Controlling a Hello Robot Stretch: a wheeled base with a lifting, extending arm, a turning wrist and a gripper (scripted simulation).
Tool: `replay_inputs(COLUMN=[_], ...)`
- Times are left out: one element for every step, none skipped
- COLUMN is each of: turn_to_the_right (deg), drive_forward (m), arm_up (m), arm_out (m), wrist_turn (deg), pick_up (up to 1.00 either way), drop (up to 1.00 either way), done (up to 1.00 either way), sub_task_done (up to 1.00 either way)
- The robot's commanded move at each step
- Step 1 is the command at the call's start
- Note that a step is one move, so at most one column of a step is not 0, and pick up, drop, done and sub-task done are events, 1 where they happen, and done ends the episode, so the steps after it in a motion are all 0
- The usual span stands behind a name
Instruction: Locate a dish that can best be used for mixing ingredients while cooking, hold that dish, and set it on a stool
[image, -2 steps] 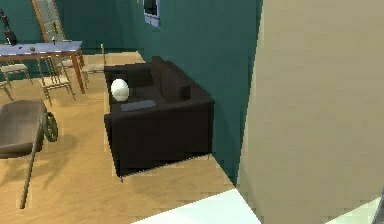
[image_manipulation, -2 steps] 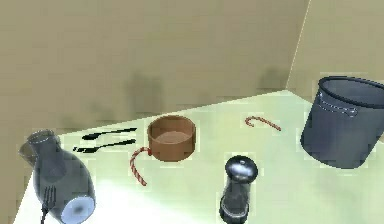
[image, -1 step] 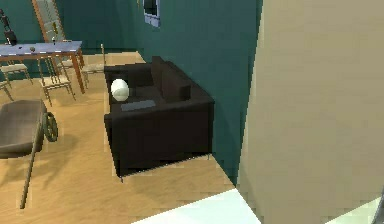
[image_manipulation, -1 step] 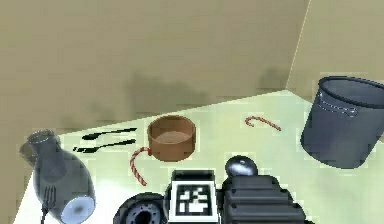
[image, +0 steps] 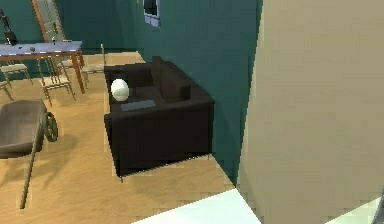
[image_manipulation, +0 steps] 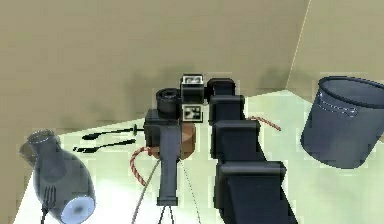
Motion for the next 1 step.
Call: replay_inputs(turn_to_the_right=[0.0], drive_forward=[0.0], arm_up=[0.0], arm_out=[0.0], wrist_turn=[45.0], pick_up=[0.0], drop=[0.0], done=[0.0], sub_task_done=[0.0])
